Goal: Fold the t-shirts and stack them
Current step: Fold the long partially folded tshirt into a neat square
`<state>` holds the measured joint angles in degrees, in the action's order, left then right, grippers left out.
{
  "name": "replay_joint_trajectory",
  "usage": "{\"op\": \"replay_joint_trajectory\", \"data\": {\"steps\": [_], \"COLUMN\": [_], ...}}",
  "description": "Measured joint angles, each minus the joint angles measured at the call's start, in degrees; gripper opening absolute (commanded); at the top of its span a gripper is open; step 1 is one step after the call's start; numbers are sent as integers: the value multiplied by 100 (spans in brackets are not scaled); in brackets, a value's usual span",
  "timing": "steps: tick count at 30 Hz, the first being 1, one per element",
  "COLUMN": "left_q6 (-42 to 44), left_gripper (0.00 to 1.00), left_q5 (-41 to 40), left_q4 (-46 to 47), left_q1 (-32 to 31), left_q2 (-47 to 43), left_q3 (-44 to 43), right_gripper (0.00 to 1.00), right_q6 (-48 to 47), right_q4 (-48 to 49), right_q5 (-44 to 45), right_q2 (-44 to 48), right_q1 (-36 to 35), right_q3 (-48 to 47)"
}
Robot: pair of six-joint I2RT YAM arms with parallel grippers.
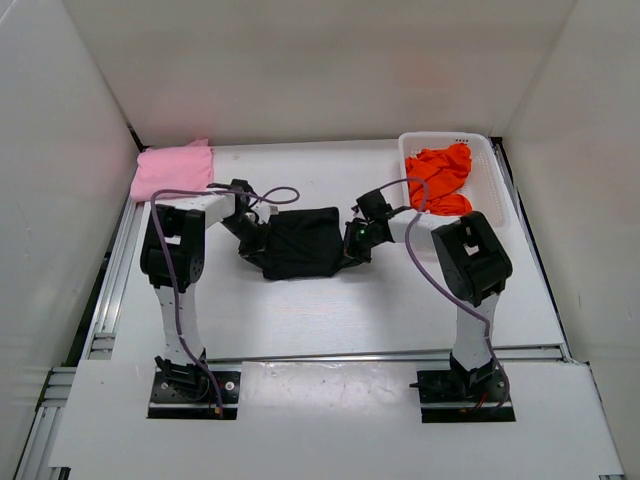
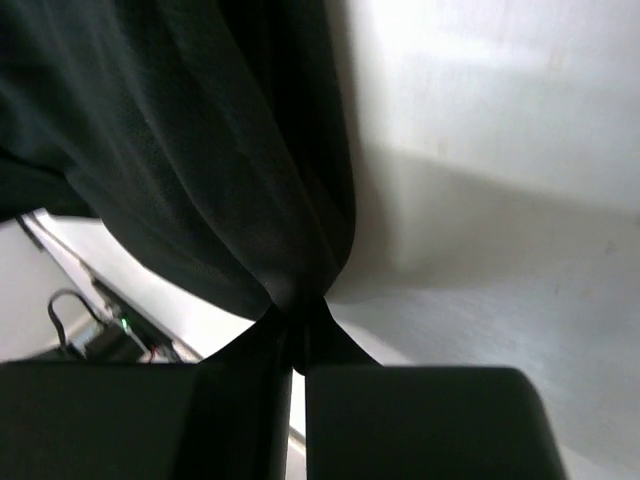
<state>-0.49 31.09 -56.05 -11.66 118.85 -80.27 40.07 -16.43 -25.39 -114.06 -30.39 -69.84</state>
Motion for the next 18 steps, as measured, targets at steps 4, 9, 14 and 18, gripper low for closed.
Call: {"op": "replay_joint_trajectory", "data": {"steps": [4, 9, 14, 18], "left_q6": [0, -11, 7, 7], "left_gripper": [10, 11, 14, 16], "left_q5": [-35, -216, -599, -734], "left_q4": [4, -278, -527, -542], "left_q1": [42, 48, -74, -122], "left_q2": [-212, -863, -1307, -1344], "left_q3": [278, 828, 1141, 1327], "right_gripper": [0, 40, 55, 60], "right_q6": [-162, -308, -529, -804], "right_q4": [20, 33, -367, -931], "right_q5": [-179, -398, -334, 295], "right_q2": [404, 1342, 1985, 2323], "right_q1": [-22, -328, -549, -472], "right_q3": [549, 1593, 2247, 2063]}}
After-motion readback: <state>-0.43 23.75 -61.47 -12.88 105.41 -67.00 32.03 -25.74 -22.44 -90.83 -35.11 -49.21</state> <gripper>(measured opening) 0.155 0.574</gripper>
